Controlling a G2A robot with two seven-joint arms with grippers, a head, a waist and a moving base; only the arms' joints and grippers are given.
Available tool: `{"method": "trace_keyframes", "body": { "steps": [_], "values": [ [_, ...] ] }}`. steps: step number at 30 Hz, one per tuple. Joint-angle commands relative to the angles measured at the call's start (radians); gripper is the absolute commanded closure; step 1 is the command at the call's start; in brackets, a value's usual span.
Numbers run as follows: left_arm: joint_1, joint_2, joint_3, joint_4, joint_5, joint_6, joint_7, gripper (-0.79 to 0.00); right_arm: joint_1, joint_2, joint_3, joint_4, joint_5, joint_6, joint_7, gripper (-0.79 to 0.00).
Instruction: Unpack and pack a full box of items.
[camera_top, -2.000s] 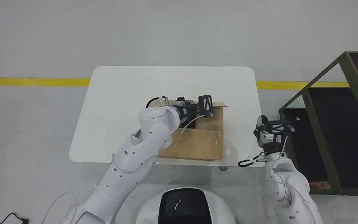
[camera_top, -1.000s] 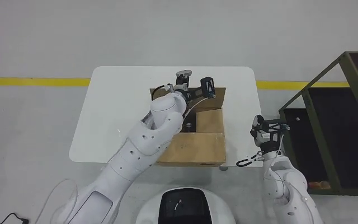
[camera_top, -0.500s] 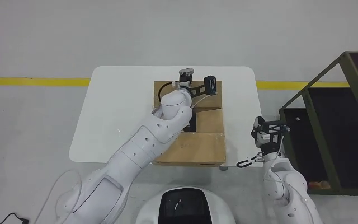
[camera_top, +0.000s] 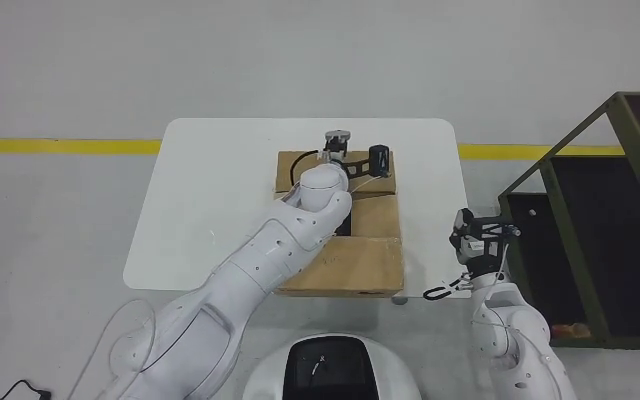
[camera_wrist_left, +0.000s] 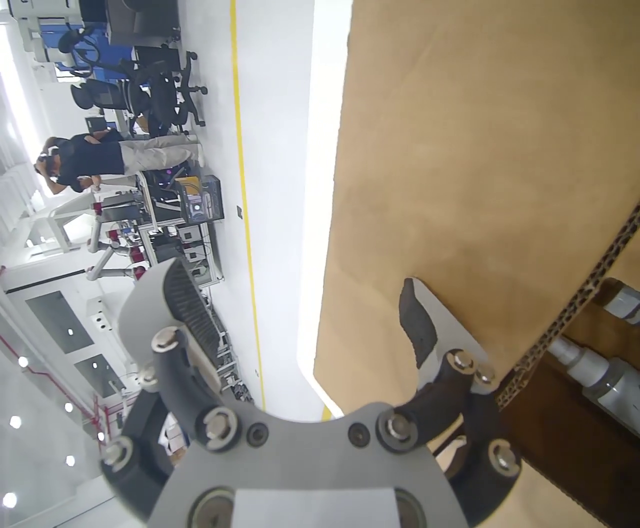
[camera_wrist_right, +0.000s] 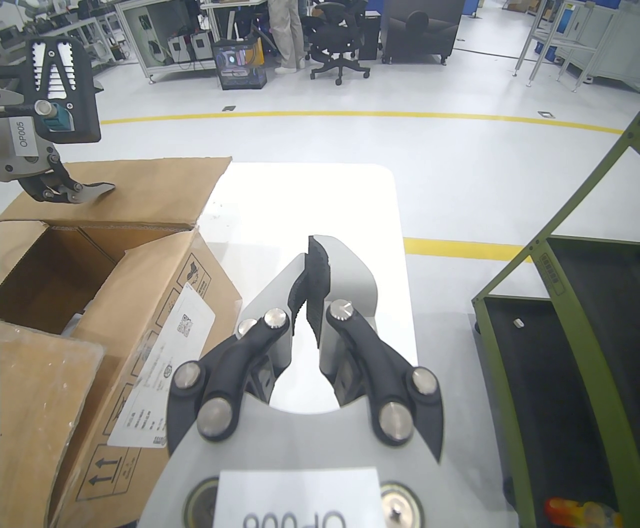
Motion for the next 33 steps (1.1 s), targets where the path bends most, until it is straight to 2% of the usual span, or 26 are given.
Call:
{"method": "trace_keyframes", "body": {
  "steps": [1, 5, 9, 13, 16, 23, 26, 30, 33],
  "values": [
    [-0.004, -0.006, 0.002, 0.018, 0.001, 0.002, 0.005, -0.785, 0.000, 0.000, 0.000, 0.000, 0.001, 0.001, 0.000, 0.000],
    [-0.012, -0.016, -0.008, 0.029, -0.015, 0.015, 0.016, -0.785, 0.001, 0.001, -0.001, 0.001, 0.001, -0.002, 0.000, 0.000],
    [-0.020, -0.017, -0.037, -0.018, -0.034, 0.030, 0.018, -0.785, 0.005, 0.002, -0.002, 0.001, 0.007, -0.005, -0.001, 0.000],
    [-0.012, -0.002, -0.083, -0.119, -0.024, 0.021, 0.000, -0.785, 0.009, 0.002, -0.008, -0.004, 0.017, -0.016, -0.007, 0.000],
    [0.026, 0.020, -0.131, -0.231, -0.005, -0.006, -0.025, -0.785, 0.015, 0.002, -0.014, -0.005, 0.025, -0.028, -0.012, 0.000],
    [0.218, 0.077, -0.280, -0.603, 0.017, -0.101, -0.103, -0.785, 0.040, 0.004, -0.031, 0.008, 0.069, -0.118, -0.030, 0.000],
    [0.316, 0.095, -0.339, -0.755, 0.007, -0.157, -0.140, -0.785, 0.053, 0.008, -0.038, 0.014, 0.097, -0.209, -0.027, 0.000],
    [0.436, 0.112, -0.400, -0.912, -0.011, -0.212, -0.180, -0.785, 0.076, 0.019, -0.046, 0.023, 0.078, -0.371, 0.010, 0.000],
    [0.521, 0.117, -0.437, -1.008, -0.069, -0.201, -0.199, -0.785, 0.090, 0.026, -0.053, 0.030, 0.064, -0.444, 0.018, 0.000]
  ]
}}
